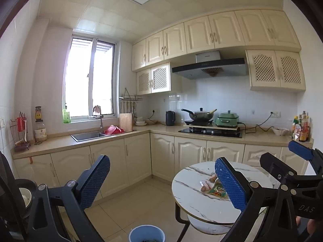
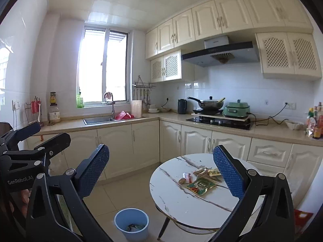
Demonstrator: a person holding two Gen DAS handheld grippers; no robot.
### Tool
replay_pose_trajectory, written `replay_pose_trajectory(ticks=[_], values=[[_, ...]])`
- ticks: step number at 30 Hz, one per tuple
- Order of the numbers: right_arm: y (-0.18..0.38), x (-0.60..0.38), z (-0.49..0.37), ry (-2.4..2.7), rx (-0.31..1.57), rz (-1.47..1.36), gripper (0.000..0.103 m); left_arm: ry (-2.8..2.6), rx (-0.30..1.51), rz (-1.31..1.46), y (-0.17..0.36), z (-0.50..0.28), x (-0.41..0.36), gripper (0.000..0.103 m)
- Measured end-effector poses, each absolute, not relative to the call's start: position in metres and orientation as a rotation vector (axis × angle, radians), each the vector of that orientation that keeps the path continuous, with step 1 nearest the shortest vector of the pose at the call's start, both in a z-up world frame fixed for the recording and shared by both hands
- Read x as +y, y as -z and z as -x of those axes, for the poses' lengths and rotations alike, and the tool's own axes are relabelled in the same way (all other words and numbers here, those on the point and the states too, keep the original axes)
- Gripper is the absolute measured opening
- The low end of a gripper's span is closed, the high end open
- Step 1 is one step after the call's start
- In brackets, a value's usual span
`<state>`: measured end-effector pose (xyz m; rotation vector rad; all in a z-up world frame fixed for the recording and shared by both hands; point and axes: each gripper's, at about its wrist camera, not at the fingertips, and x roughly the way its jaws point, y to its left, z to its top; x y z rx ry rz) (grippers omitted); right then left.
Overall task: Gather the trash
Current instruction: 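Move both tools back toward the table and hold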
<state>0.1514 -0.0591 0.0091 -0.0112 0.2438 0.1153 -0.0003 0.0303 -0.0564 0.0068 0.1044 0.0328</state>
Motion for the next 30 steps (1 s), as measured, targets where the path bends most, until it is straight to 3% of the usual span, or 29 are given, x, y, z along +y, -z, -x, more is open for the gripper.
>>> replay_pose_trajectory(ticks=[30], values=[[-0.009,-0.074,-0.150,-0.101,0.246,0.006,0.103,-0.019,0.117,-0.030,0.046,-0.019,0.013,0.102]])
